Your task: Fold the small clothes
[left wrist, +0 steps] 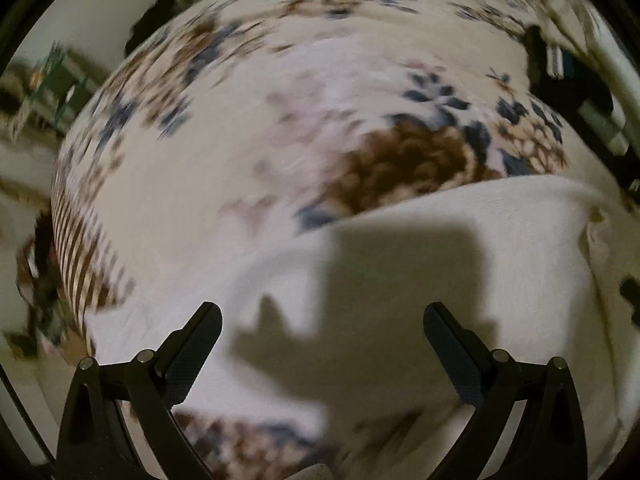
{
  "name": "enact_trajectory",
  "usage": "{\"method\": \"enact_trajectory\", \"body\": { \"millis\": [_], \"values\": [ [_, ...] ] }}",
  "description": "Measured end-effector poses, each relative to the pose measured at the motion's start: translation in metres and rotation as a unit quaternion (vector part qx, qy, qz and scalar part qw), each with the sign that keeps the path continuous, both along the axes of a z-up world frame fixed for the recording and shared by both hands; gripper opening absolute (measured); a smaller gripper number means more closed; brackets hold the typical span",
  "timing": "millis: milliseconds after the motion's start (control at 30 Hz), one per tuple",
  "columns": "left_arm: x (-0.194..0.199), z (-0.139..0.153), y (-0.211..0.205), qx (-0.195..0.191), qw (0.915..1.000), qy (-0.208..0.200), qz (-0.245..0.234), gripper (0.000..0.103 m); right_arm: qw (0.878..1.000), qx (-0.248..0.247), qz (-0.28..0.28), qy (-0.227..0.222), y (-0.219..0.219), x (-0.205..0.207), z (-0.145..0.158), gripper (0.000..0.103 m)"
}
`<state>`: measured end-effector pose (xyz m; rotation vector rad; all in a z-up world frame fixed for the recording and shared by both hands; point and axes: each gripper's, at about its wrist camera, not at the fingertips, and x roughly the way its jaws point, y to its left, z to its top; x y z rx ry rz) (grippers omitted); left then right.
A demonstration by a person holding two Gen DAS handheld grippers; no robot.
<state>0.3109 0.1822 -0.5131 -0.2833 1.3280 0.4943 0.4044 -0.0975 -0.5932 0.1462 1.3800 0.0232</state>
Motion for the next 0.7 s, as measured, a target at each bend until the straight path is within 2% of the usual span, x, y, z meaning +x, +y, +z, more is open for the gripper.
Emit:
{"method": "enact_trajectory", "body": {
  "millis": [67, 133, 167, 200, 267, 333, 433, 467, 500, 533, 567, 600, 633, 700],
  "values": [
    [-0.032, 0.005, 0.021, -0.032, 0.9986, 0.007, 0.041, 0.103, 0.999, -0.018, -0.024, 0.012, -0.028, -0.017, 0.006, 0.074],
    [-0.065, 0.000, 0.045, -0.091, 0.9911, 0.013, 0.097, 0.103, 0.999, -0.025, -0.039, 0.026, -0.051, -0.034, 0.010, 0.074],
    [-0.083, -0.007, 0.059, -0.141, 0.9811, 0.012, 0.133, 0.103, 0.998, -0.031, -0.048, 0.033, -0.065, -0.044, 0.012, 0.074],
    [-0.099, -0.017, 0.075, -0.194, 0.9656, 0.006, 0.173, 0.103, 0.997, -0.038, -0.057, 0.038, -0.077, -0.052, 0.013, 0.074],
    [-0.124, -0.033, 0.104, -0.241, 0.9396, -0.013, 0.243, 0.103, 0.996, -0.049, -0.066, 0.044, -0.088, -0.061, 0.008, 0.074],
    [-0.140, -0.049, 0.131, -0.247, 0.9201, -0.026, 0.303, 0.103, 0.994, -0.068, -0.073, 0.044, -0.097, -0.068, 0.004, 0.074],
    [-0.154, -0.067, 0.164, -0.243, 0.8882, -0.044, 0.388, 0.103, 0.993, -0.069, -0.092, 0.042, -0.103, -0.078, 0.000, 0.074],
    [-0.158, -0.071, 0.175, -0.240, 0.8748, -0.048, 0.418, 0.101, 0.992, -0.072, -0.094, 0.042, -0.103, -0.081, -0.001, 0.074],
    [-0.159, -0.071, 0.183, -0.234, 0.8649, -0.053, 0.441, 0.093, 0.991, -0.076, -0.095, 0.046, -0.103, -0.081, -0.004, 0.074],
    [-0.159, -0.069, 0.188, -0.223, 0.8612, -0.054, 0.453, 0.084, 0.991, -0.081, -0.096, 0.051, -0.099, -0.078, -0.008, 0.074],
    [-0.157, -0.064, 0.192, -0.208, 0.8613, -0.051, 0.461, 0.055, 0.990, -0.090, -0.098, 0.055, -0.098, -0.078, -0.011, 0.074],
    [-0.152, -0.054, 0.195, -0.180, 0.8681, -0.049, 0.460, 0.017, 0.988, -0.102, -0.098, 0.059, -0.096, -0.074, -0.015, 0.074],
    [-0.147, -0.045, 0.195, -0.161, 0.8768, -0.051, 0.450, 0.008, 0.986, -0.120, -0.092, 0.065, -0.092, -0.072, -0.019, 0.074],
    [-0.127, -0.019, 0.190, -0.112, 0.9051, -0.058, 0.406, 0.007, 0.981, -0.160, -0.069, 0.083, -0.085, -0.064, -0.031, 0.074]
  ]
}}
